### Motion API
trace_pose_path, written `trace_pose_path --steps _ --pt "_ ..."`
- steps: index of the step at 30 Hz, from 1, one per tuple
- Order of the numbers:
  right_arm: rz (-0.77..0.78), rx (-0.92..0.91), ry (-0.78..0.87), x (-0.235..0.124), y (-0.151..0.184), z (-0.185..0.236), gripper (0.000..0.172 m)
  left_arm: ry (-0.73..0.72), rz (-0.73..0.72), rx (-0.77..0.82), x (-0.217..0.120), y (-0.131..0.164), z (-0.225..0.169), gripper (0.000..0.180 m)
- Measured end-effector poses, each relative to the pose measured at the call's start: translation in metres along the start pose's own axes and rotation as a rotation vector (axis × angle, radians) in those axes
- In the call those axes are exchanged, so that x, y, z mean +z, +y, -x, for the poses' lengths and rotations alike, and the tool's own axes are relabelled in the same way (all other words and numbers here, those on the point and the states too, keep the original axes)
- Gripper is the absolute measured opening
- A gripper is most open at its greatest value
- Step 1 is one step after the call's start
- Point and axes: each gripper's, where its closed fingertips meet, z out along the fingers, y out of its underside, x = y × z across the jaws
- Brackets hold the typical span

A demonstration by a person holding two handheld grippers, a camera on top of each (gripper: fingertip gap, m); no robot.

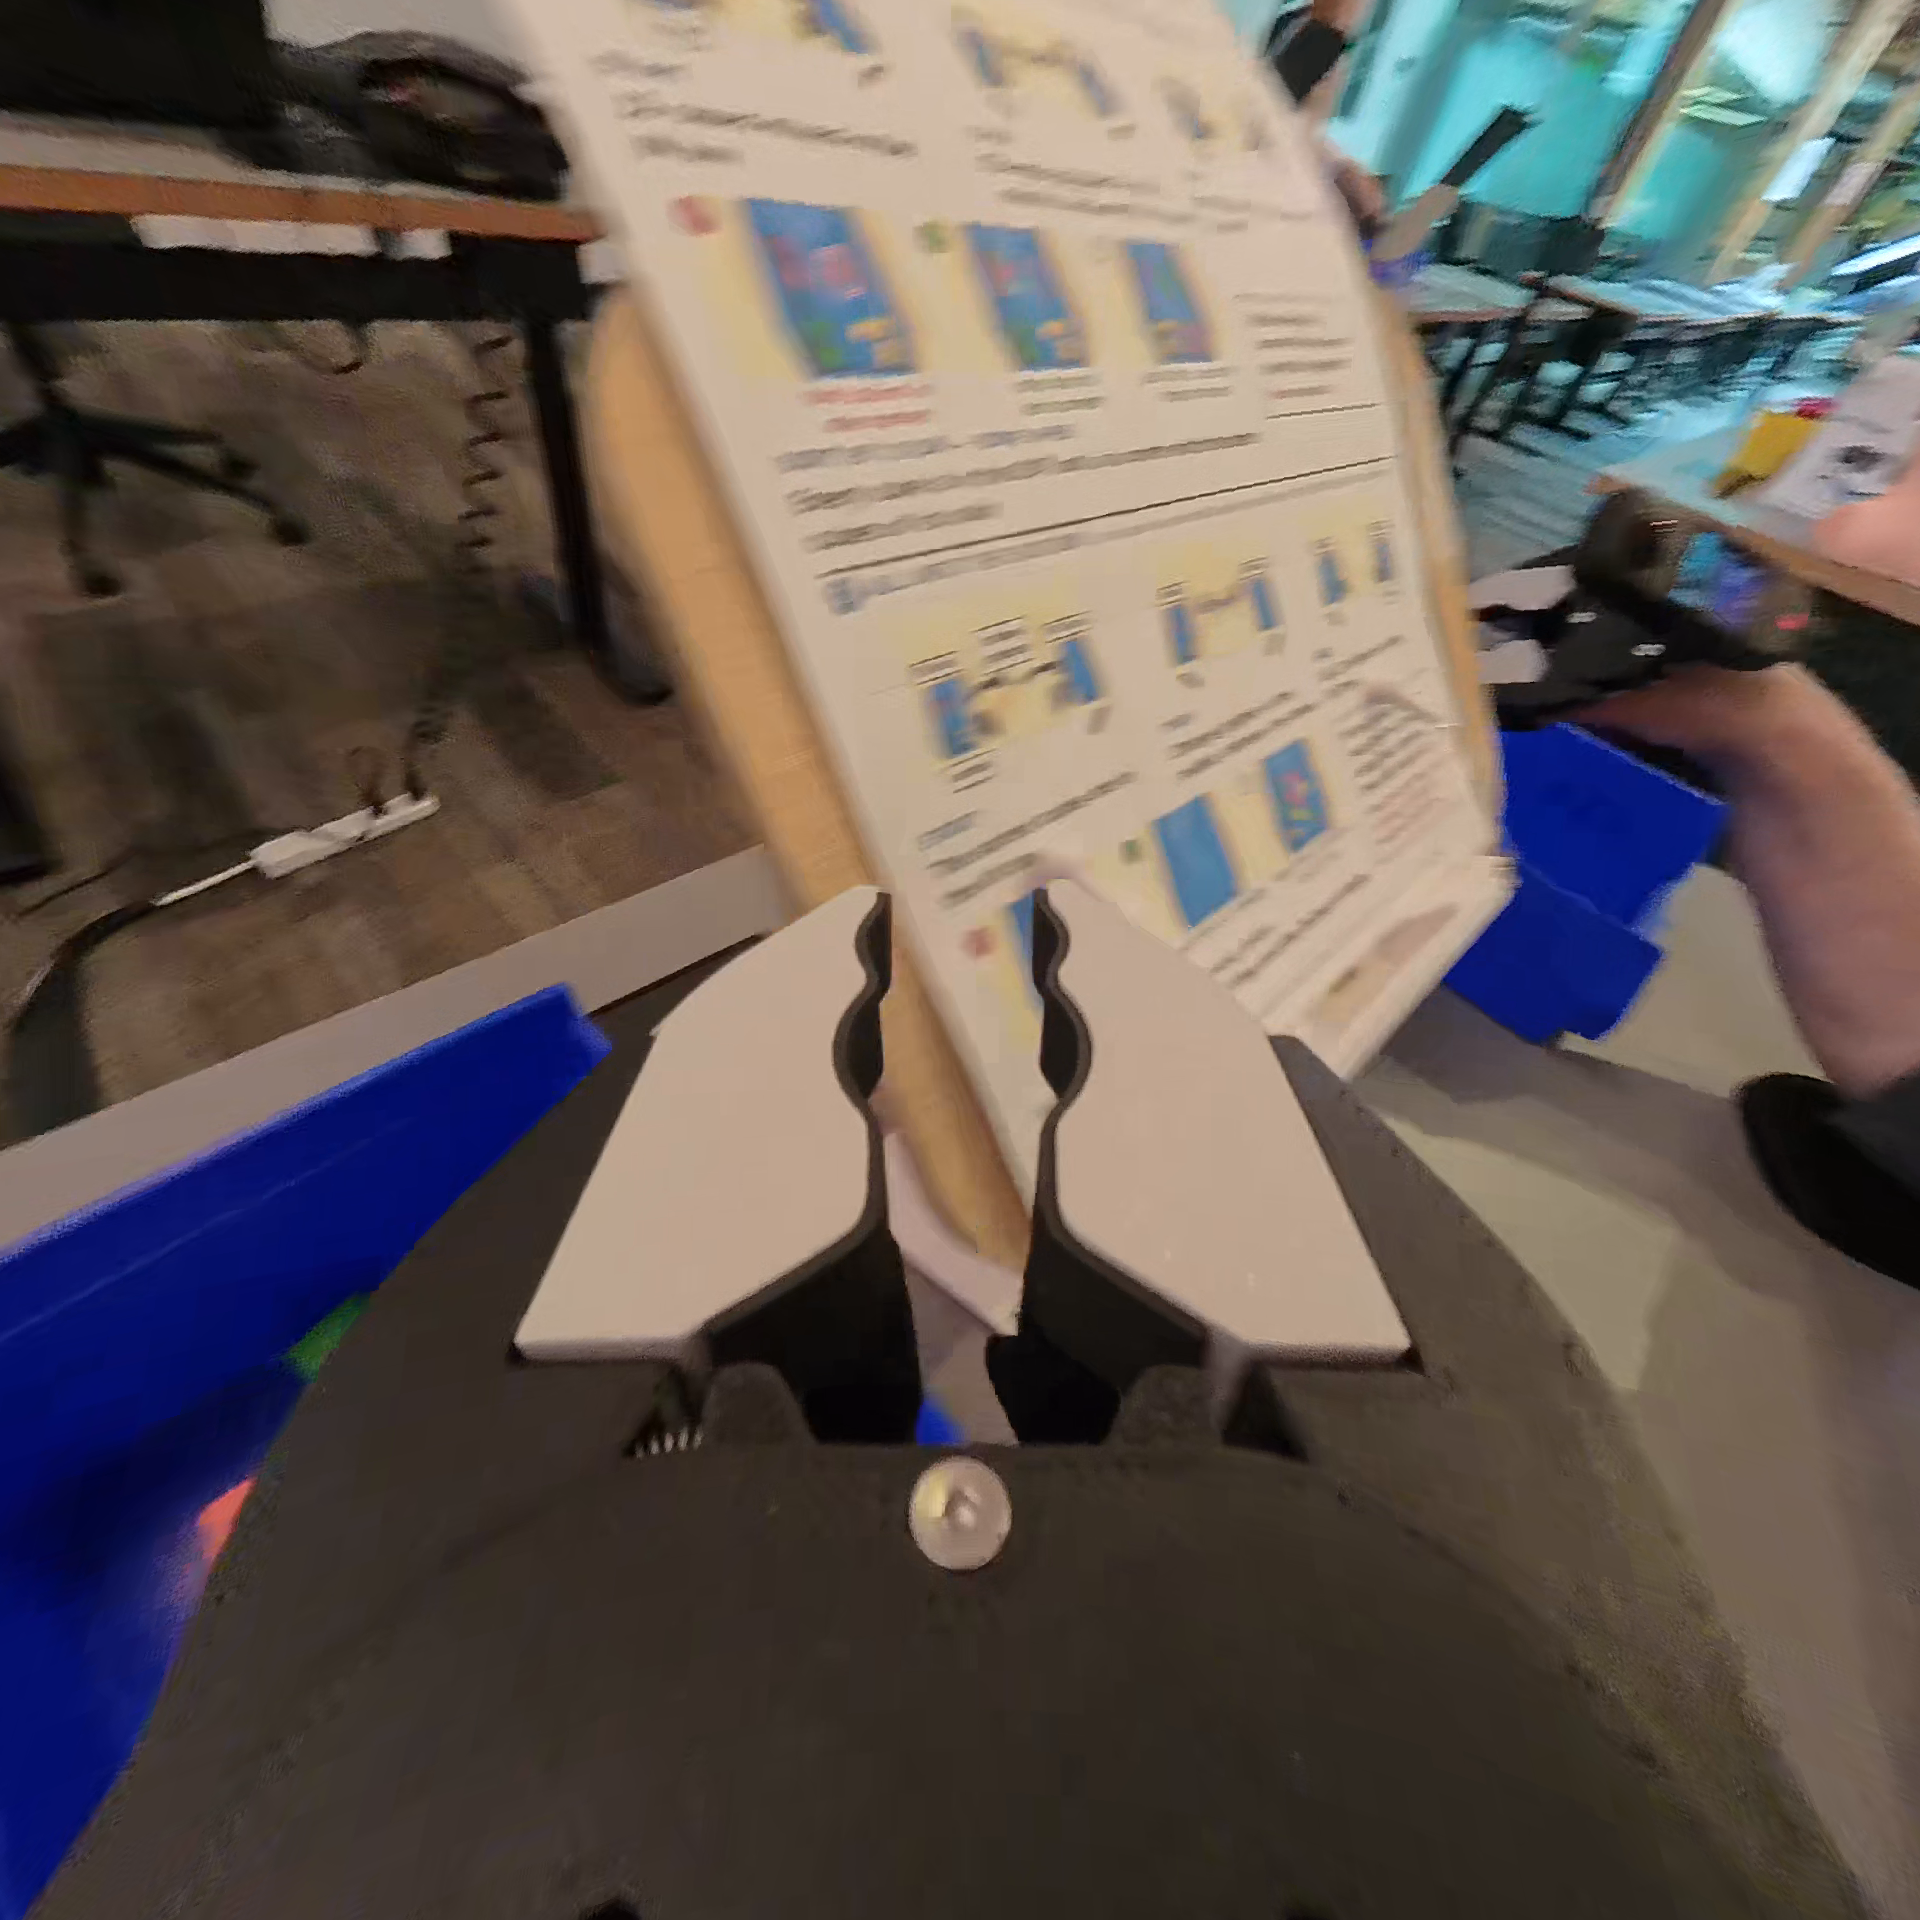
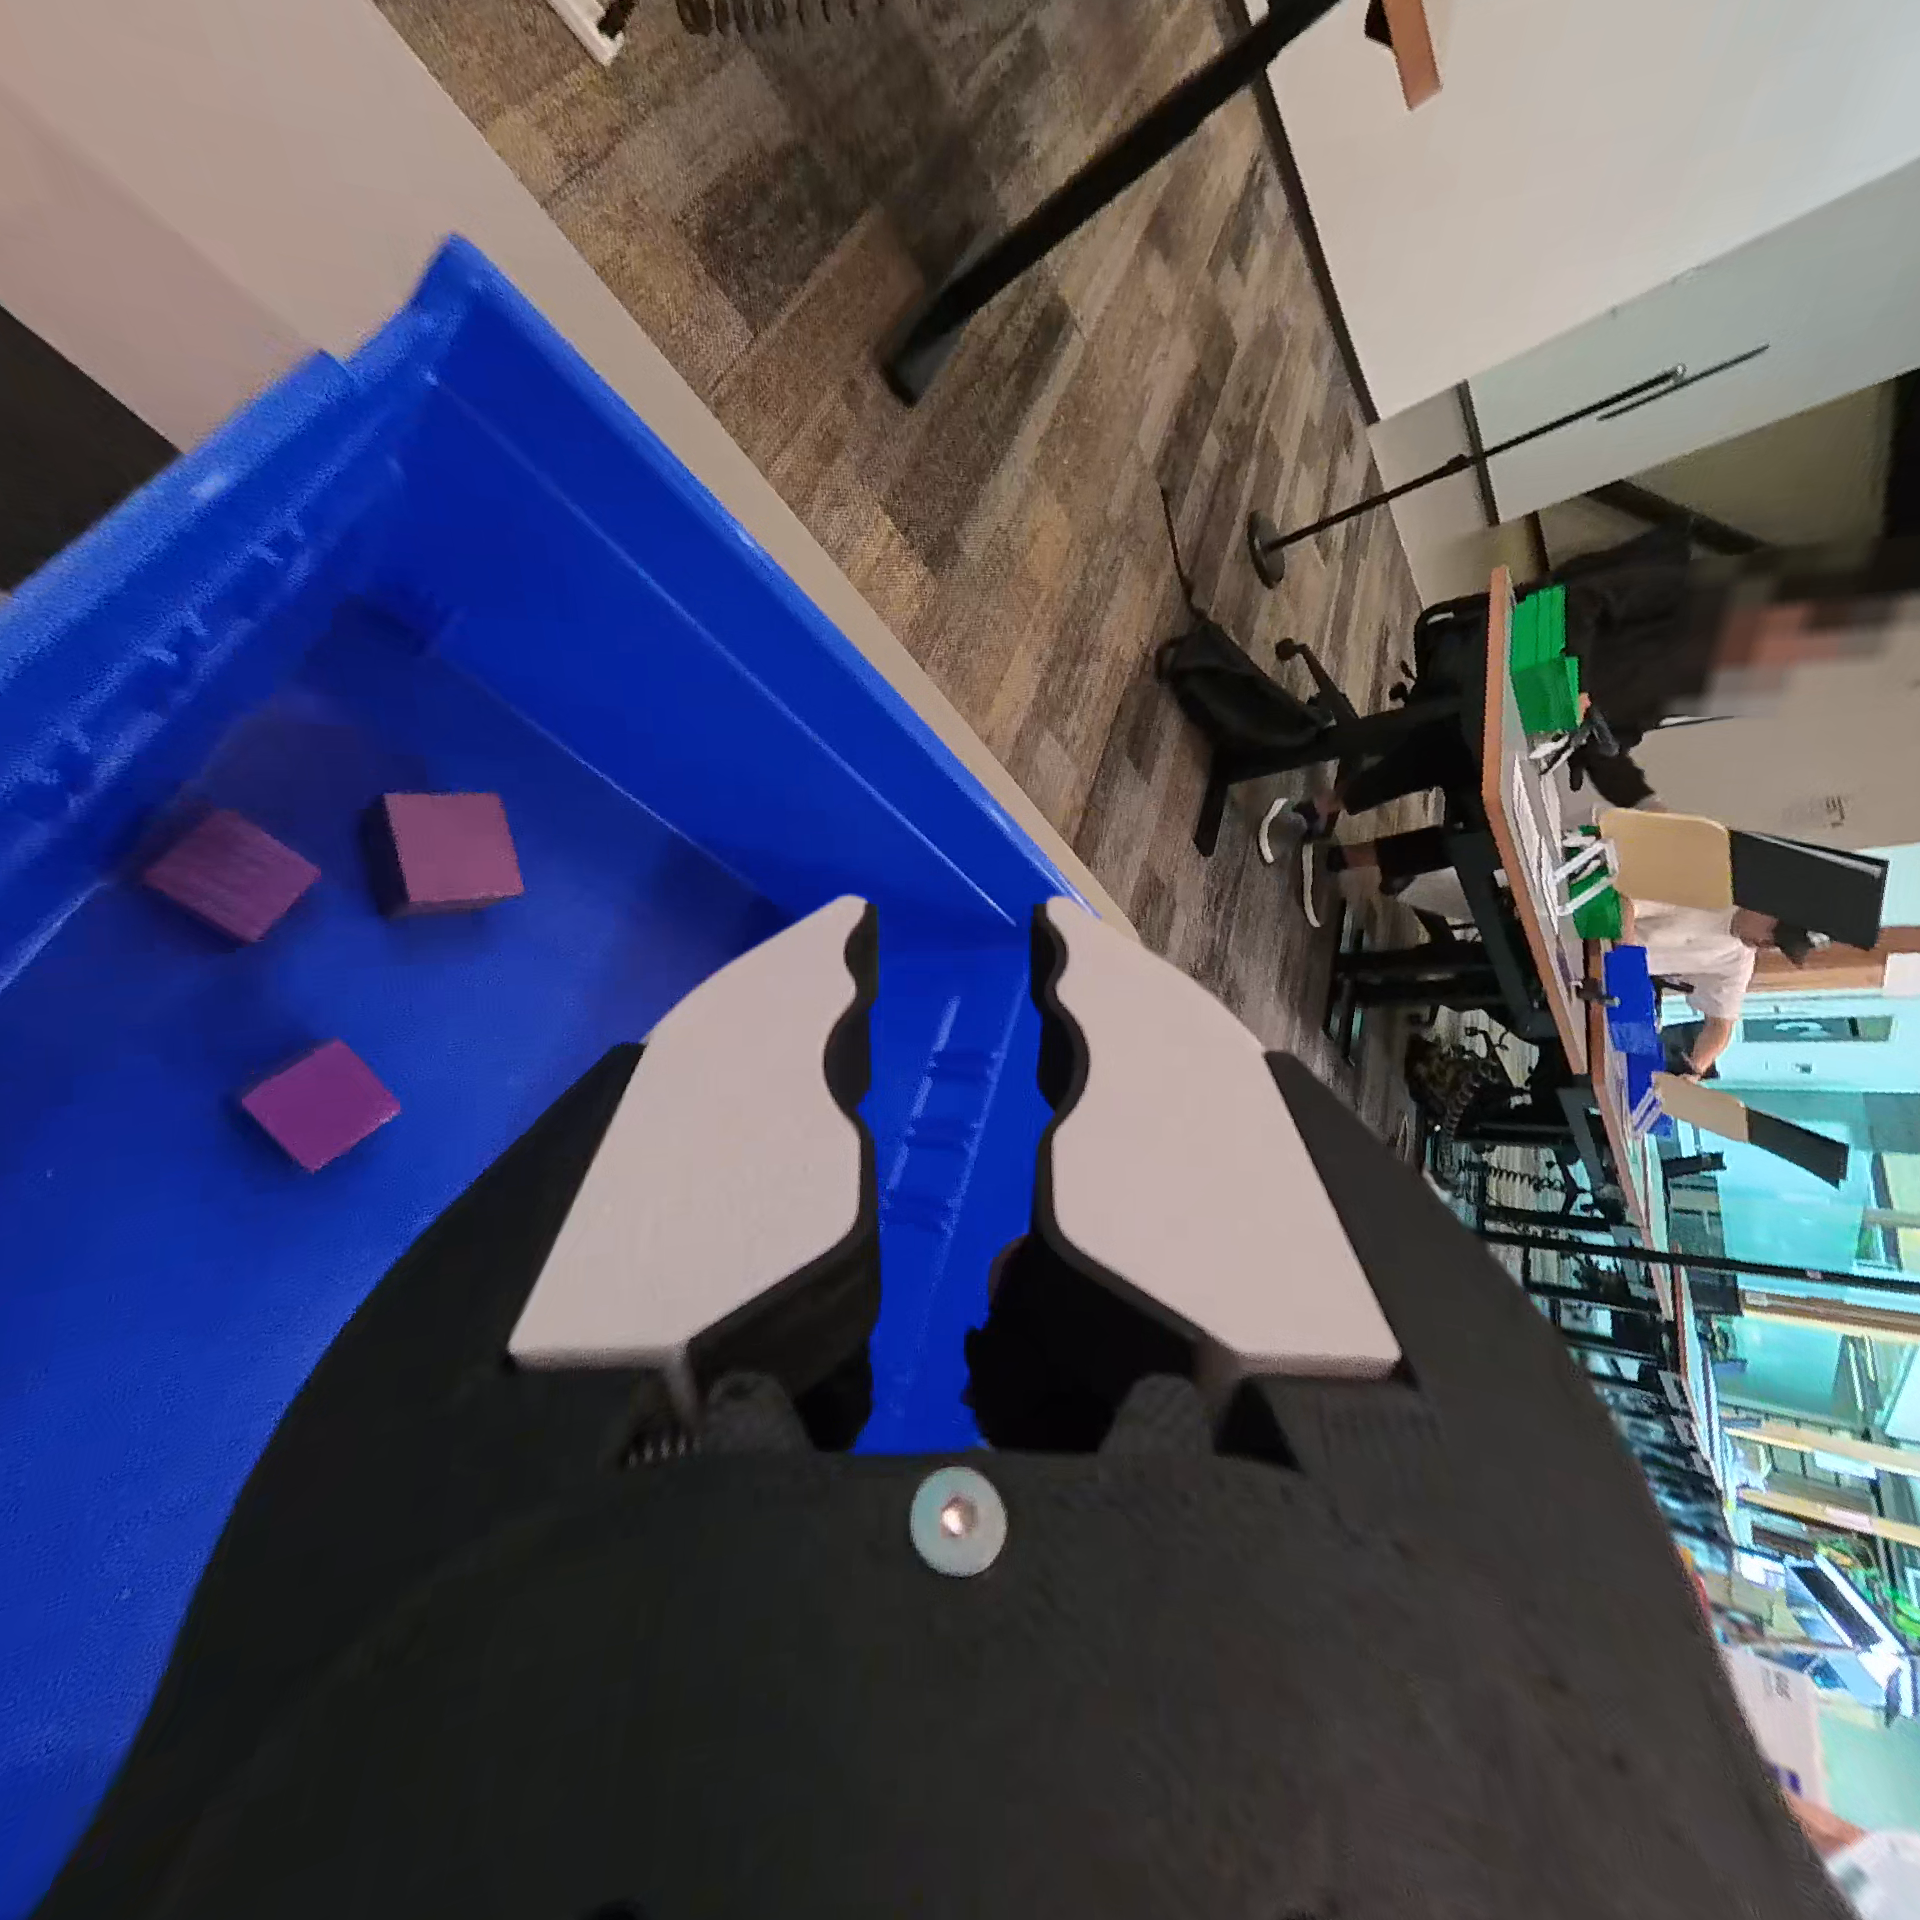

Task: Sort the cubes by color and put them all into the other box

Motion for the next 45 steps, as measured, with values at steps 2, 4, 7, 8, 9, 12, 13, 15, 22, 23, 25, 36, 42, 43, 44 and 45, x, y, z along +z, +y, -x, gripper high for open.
trace_pose_path --steps 2,4,7,8,9,12,13,15,22,23,25,36,42,43,44,45 --pt "-0.012 -0.006 -0.022 0.001 -0.005 0.008 0.027 -0.106 0.046 -0.035 -0.006 0.015 0.037 0.03" --pt "-0.018 -0.028 -0.026 0.001 -0.008 0.013 0.027 -0.217 0.125 -0.047 -0.011 0.037 0.074 0.031" --pt "-0.037 -0.028 -0.048 0.001 -0.015 0.021 0.026 -0.299 0.258 -0.098 -0.014 0.075 0.112 0.032" --pt "-0.043 -0.027 -0.059 0.001 -0.016 0.024 0.026 -0.305 0.294 -0.125 -0.014 0.085 0.119 0.034" --pt "-0.046 -0.031 -0.065 0.001 -0.017 0.026 0.026 -0.307 0.32 -0.141 -0.012 0.095 0.125 0.033" --pt "-0.046 -0.045 -0.063 0.002 -0.018 0.028 0.026 -0.388 0.409 -0.132 -0.011 0.123 0.149 0.034" --pt "-0.046 -0.047 -0.067 0.003 -0.019 0.03 0.025 -0.42 0.464 -0.124 -0.011 0.136 0.157 0.035" --pt "-0.05 -0.05 -0.071 0.003 -0.02 0.032 0.025 -0.44 0.549 -0.144 -0.009 0.159 0.165 0.036" --pt "-0.057 -0.063 -0.083 0.003 -0.024 0.038 0.025 -0.457 0.653 -0.24 -0.002 0.205 0.184 0.037" --pt "-0.058 -0.067 -0.086 0.003 -0.024 0.039 0.025 -0.475 0.644 -0.246 -0.003 0.206 0.188 0.033" --pt "-0.061 -0.073 -0.086 0.003 -0.025 0.041 0.025 -0.479 0.627 -0.269 -0.004 0.206 0.191 0.034" --pt "-0.063 -0.103 -0.102 0.004 -0.03 0.052 0.025 -0.566 0.627 -0.203 -0.011 0.206 0.207 0.04" --pt "-0.063 -0.118 -0.108 0.004 -0.031 0.056 0.025 -0.515 0.668 -0.199 -0.007 0.208 0.195 0.041" --pt "-0.062 -0.118 -0.108 0.004 -0.031 0.056 0.025 -0.508 0.667 -0.199 -0.006 0.208 0.194 0.042" --pt "-0.062 -0.119 -0.108 0.005 -0.031 0.056 0.025 -0.501 0.659 -0.202 -0.004 0.207 0.193 0.043" --pt "-0.061 -0.121 -0.11 0.005 -0.031 0.057 0.025 -0.495 0.651 -0.205 -0.003 0.207 0.193 0.042"
